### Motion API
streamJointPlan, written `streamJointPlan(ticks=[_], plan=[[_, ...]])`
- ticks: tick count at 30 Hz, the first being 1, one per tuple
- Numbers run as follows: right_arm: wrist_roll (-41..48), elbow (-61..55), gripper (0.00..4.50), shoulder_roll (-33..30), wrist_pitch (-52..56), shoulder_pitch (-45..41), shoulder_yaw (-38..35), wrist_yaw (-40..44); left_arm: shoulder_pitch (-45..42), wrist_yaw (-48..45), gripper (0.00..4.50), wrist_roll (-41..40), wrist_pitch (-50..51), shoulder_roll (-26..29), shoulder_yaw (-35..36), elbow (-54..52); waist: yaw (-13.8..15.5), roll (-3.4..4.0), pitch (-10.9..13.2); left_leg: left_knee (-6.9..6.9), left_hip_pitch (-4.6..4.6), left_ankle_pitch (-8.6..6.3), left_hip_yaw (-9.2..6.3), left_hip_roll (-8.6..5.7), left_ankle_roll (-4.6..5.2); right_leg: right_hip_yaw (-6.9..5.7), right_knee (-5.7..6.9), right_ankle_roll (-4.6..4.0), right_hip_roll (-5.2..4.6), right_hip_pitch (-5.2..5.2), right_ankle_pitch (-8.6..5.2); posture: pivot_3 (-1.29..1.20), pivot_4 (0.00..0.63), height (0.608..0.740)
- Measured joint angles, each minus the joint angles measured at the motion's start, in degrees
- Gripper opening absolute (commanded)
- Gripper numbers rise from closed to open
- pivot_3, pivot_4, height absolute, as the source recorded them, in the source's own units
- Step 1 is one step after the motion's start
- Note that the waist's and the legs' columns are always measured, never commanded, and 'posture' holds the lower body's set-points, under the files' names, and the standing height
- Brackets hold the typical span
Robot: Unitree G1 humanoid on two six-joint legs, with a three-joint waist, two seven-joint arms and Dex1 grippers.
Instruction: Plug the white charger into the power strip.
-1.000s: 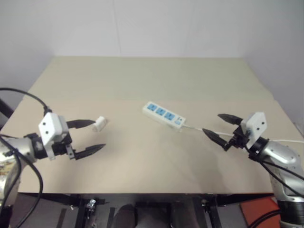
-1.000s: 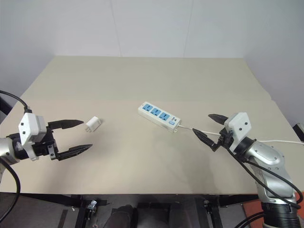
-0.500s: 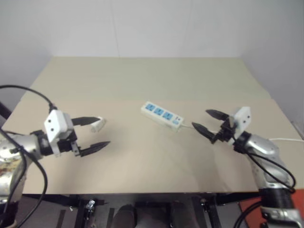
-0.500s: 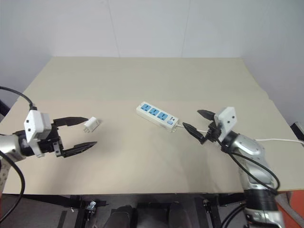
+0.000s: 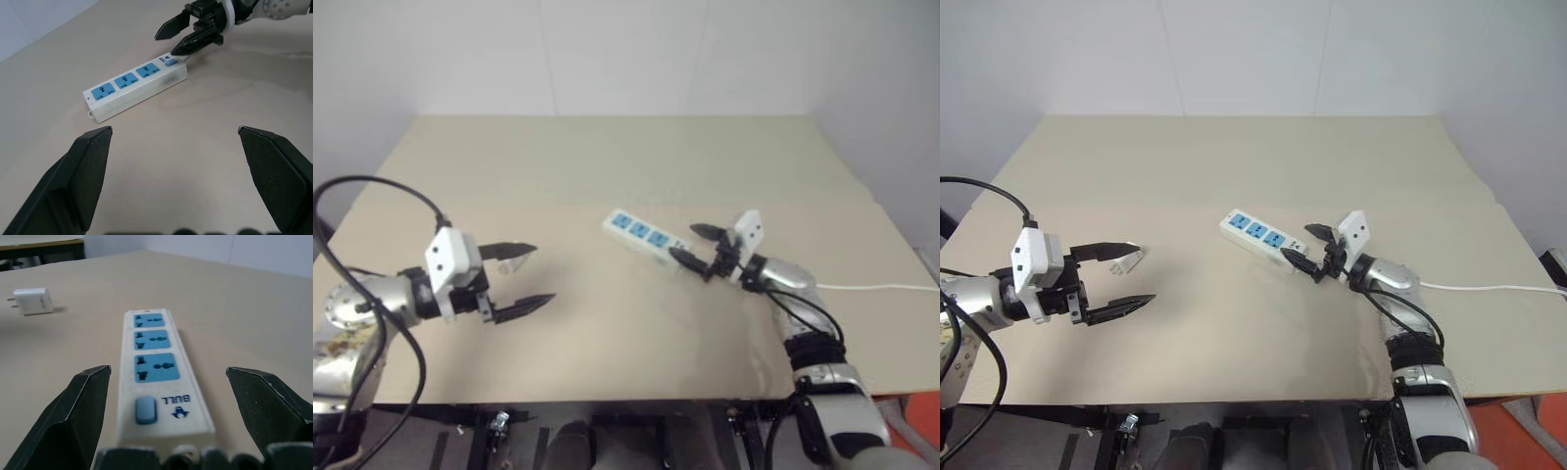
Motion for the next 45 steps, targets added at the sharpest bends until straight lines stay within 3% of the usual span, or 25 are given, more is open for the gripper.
streamJointPlan(ticks=[13, 26, 31, 40, 45], plan=[[-3.9, 17.2, 4.46, 3.8, -6.5, -6.5, 0.6, 2.0, 1.3, 0.5, 4.50, -0.1, 0.6, 0.0, 0.1, -0.9, -0.9, 0.01, 0.0, -0.12, -0.02, 0.00, 0.00, 0.00, 0.00, 0.34, 0.11, -0.01, 0.01, -0.29, 0.01, 0.00, 0.150, 0.740], [-6.0, 24.2, 4.46, 5.9, -10.2, -10.0, 0.5, 2.1, 1.3, 0.4, 4.50, -0.2, 0.7, 0.0, 0.1, -1.0, -1.5, 0.00, 0.0, -0.16, -0.13, 0.00, 0.16, 0.02, -0.01, 0.53, 0.30, -0.02, 0.02, -0.63, 0.02, 0.00, 0.150, 0.740], [-7.4, 25.0, 3.43, 6.0, -11.3, -10.5, 0.9, 3.6, 1.3, 0.4, 4.50, -0.2, 0.7, 0.1, 0.1, -1.1, -2.0, -0.01, 0.0, -0.16, -0.13, 0.00, 0.15, 0.02, -0.01, 0.53, 0.30, -0.02, 0.01, -0.62, 0.02, 0.00, 0.150, 0.740], [-8.2, 24.7, 3.43, 5.9, -12.0, -10.3, 1.0, 5.5, 1.3, 0.4, 4.50, -0.2, 0.8, 0.1, 0.1, -1.2, -2.2, 0.00, 0.0, -0.18, -0.13, 0.00, 0.15, 0.02, -0.01, 0.53, 0.30, -0.02, 0.01, -0.63, 0.02, 0.00, 0.150, 0.740], [-7.0, 17.1, 3.43, 4.7, -10.2, -6.1, 2.1, 11.5, 1.2, 0.4, 4.50, -0.2, 0.8, 0.1, 0.1, -1.3, -2.1, 0.00, 0.0, -0.21, -0.17, -0.01, 0.14, 0.02, -0.02, 0.53, 0.30, -0.01, 0.01, -0.68, 0.03, 0.00, 0.150, 0.740]])
